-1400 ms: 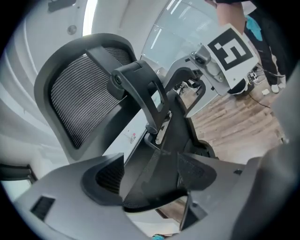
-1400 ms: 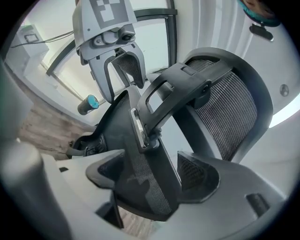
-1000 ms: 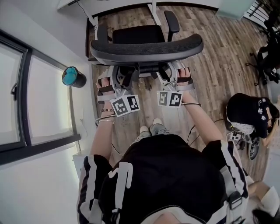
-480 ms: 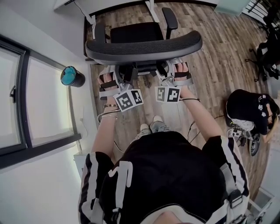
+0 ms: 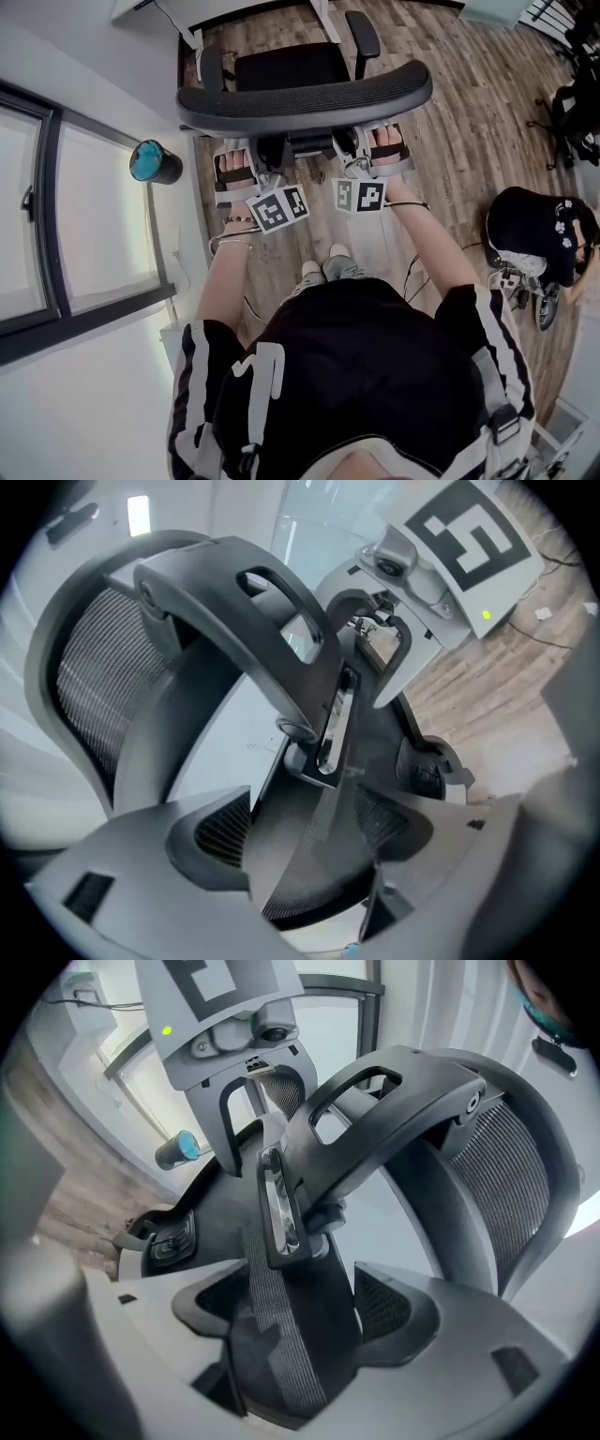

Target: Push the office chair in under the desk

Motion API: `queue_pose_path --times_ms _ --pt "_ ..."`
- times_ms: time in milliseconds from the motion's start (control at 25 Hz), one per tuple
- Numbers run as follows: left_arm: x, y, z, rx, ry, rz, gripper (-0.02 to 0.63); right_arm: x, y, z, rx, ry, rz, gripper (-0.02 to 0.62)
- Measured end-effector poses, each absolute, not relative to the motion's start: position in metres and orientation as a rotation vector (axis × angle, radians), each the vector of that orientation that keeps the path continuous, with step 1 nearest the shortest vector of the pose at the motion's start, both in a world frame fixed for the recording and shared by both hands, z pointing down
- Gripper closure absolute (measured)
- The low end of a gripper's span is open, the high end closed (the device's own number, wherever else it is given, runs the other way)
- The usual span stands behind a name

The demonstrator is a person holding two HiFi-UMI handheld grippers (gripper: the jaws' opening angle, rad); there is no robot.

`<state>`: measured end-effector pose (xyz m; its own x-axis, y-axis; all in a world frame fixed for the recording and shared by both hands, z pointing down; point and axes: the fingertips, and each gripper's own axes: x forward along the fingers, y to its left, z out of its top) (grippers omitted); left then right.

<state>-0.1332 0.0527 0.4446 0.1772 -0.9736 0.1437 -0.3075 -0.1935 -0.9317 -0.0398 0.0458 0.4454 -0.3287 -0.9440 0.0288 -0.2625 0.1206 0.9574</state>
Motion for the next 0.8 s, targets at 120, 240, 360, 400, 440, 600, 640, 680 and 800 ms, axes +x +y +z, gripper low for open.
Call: queue_pose_path --times_ms 120,240,360,400,440,600,640,680,800 --pt "-0.132 0.053 0.439 -1.628 1.252 -1.006 0.306 -0.038 0.045 0.445 1.17 -1.709 -1.262 0.261" --pt "-0.131 0.051 0.439 -1.616 1.258 -1.009 0.31 -0.039 0.042 0.444 1.161 -1.724 -1.283 0.262" --pt "-0.13 0.05 0.438 -1.629 1.264 -0.994 0.31 -0.041 0.037 0.44 1.18 -1.76 -1.296 0.262" --pt "-0.129 0.051 0.438 -1.634 1.264 -0.986 0.31 -0.041 0.036 0.439 1.191 -1.77 -1.292 0.262" --pt "-0.128 0.051 0.438 -1.633 1.264 -0.982 0.312 -0.041 0.036 0.439 1.202 -1.777 -1.287 0.262" --pt "-0.127 0.049 0.435 -1.578 1.275 -0.971 0.355 -0.037 0.034 0.44 1.183 -1.745 -1.314 0.264" --pt "-0.128 0.048 0.434 -1.564 1.281 -0.97 0.361 -0.037 0.033 0.44 1.172 -1.737 -1.323 0.264" --pt "-0.128 0.046 0.434 -1.553 1.286 -0.972 0.364 -0.038 0.033 0.44 1.163 -1.733 -1.327 0.265" --pt "-0.127 0.04 0.434 -1.543 1.298 -0.981 0.364 -0.036 0.027 0.441 1.153 -1.73 -1.323 0.265"
